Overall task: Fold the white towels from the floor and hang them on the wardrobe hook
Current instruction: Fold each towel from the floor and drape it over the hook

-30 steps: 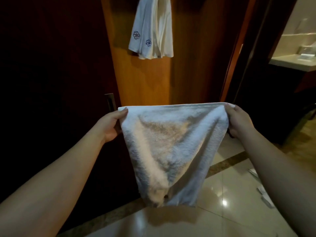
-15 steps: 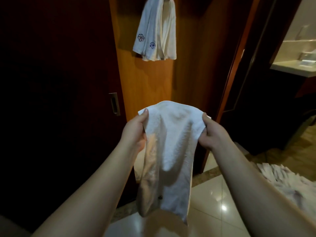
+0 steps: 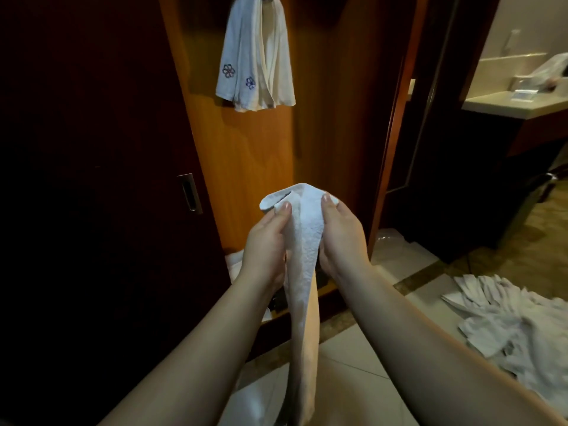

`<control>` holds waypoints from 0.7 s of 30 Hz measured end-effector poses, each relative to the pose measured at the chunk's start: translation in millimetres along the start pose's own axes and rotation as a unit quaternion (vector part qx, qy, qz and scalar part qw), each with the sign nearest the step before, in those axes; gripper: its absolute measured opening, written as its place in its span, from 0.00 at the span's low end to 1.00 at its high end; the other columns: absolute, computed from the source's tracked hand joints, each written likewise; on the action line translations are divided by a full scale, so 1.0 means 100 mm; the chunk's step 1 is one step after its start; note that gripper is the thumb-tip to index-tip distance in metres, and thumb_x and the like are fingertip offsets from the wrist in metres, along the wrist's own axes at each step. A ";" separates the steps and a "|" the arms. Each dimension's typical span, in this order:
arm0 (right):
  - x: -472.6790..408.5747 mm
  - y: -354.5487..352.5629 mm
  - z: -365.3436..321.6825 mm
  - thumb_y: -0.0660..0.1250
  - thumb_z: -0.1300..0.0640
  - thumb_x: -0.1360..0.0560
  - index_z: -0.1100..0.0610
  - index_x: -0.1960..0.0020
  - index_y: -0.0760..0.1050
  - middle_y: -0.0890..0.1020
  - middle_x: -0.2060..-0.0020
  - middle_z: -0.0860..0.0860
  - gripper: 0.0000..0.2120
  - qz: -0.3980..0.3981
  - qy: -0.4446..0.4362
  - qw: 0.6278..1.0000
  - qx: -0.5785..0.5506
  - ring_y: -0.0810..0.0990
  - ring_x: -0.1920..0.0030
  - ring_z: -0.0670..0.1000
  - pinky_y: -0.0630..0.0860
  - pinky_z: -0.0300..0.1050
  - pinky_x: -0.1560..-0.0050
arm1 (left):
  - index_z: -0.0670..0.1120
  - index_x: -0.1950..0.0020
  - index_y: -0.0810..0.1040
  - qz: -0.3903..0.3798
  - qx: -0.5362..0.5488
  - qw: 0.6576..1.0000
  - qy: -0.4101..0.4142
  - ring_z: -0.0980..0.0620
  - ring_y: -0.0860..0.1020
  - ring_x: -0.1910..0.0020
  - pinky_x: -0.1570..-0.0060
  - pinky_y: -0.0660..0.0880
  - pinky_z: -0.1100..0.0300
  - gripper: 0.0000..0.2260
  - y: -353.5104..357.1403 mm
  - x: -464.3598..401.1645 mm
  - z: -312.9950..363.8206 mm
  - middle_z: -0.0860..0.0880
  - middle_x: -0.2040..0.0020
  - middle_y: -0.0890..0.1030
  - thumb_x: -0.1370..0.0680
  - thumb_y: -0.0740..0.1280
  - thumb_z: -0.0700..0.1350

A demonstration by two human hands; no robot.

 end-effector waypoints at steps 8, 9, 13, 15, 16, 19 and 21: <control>0.08 -0.01 -0.01 0.57 0.48 0.14 0.50 0.31 0.77 0.85 0.43 0.48 0.17 -0.049 -0.077 0.989 0.119 0.83 0.43 0.47 0.81 0.53 0.39 | 0.53 0.43 0.83 -0.042 -0.038 0.998 0.004 0.51 0.84 0.45 0.51 0.80 0.58 0.10 0.10 0.08 0.01 0.48 0.46 0.86 0.17 0.63 0.52; 0.07 -0.03 -0.02 0.57 0.48 0.14 0.49 0.30 0.76 0.84 0.41 0.47 0.17 -0.056 -0.085 0.986 0.134 0.82 0.41 0.46 0.80 0.51 0.38 | 0.53 0.42 0.82 -0.052 -0.052 0.997 0.005 0.52 0.84 0.44 0.48 0.79 0.58 0.11 0.11 0.08 0.02 0.48 0.46 0.86 0.18 0.63 0.54; 0.03 -0.09 -0.02 0.59 0.51 0.15 0.44 0.25 0.71 0.79 0.33 0.44 0.19 -0.105 -0.091 0.977 0.161 0.79 0.38 0.40 0.77 0.37 0.39 | 0.50 0.33 0.77 -0.127 -0.019 0.992 -0.019 0.52 0.82 0.39 0.48 0.80 0.60 0.30 0.15 0.10 0.06 0.47 0.39 0.84 0.29 0.64 0.67; 0.01 -0.11 0.00 0.61 0.54 0.17 0.43 0.22 0.65 0.75 0.29 0.42 0.24 -0.139 -0.108 0.963 0.205 0.75 0.38 0.34 0.74 0.28 0.44 | 0.47 0.25 0.71 -0.141 -0.026 0.990 -0.011 0.51 0.79 0.35 0.46 0.80 0.60 0.38 0.15 0.10 0.07 0.44 0.33 0.79 0.28 0.59 0.69; 0.00 -0.12 0.02 0.63 0.56 0.17 0.44 0.20 0.63 0.74 0.30 0.40 0.27 -0.150 -0.122 0.953 0.234 0.74 0.41 0.29 0.72 0.23 0.48 | 0.47 0.24 0.69 -0.148 -0.028 0.988 -0.009 0.50 0.78 0.34 0.45 0.80 0.61 0.39 0.16 0.10 0.07 0.43 0.32 0.78 0.28 0.58 0.69; -0.01 -0.14 0.06 0.65 0.57 0.19 0.46 0.18 0.56 0.72 0.33 0.39 0.33 -0.164 -0.152 0.927 0.300 0.71 0.47 0.23 0.66 0.16 0.52 | 0.52 0.33 0.78 -0.158 -0.035 0.987 -0.020 0.52 0.80 0.37 0.48 0.80 0.63 0.30 0.13 0.07 0.07 0.46 0.37 0.83 0.27 0.57 0.69; -0.01 -0.16 0.08 0.64 0.58 0.19 0.47 0.18 0.57 0.76 0.38 0.38 0.32 -0.146 -0.177 0.920 0.319 0.73 0.47 0.24 0.67 0.18 0.52 | 0.54 0.40 0.82 -0.159 -0.062 0.985 -0.028 0.53 0.81 0.38 0.48 0.80 0.62 0.26 0.12 0.04 0.08 0.47 0.40 0.84 0.25 0.56 0.68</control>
Point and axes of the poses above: each hand's wrist, its own x-axis away from the middle knuckle, its own y-axis out of the palm, z = x × y, the point moved 3 cm from there along -x, towards the middle knuckle
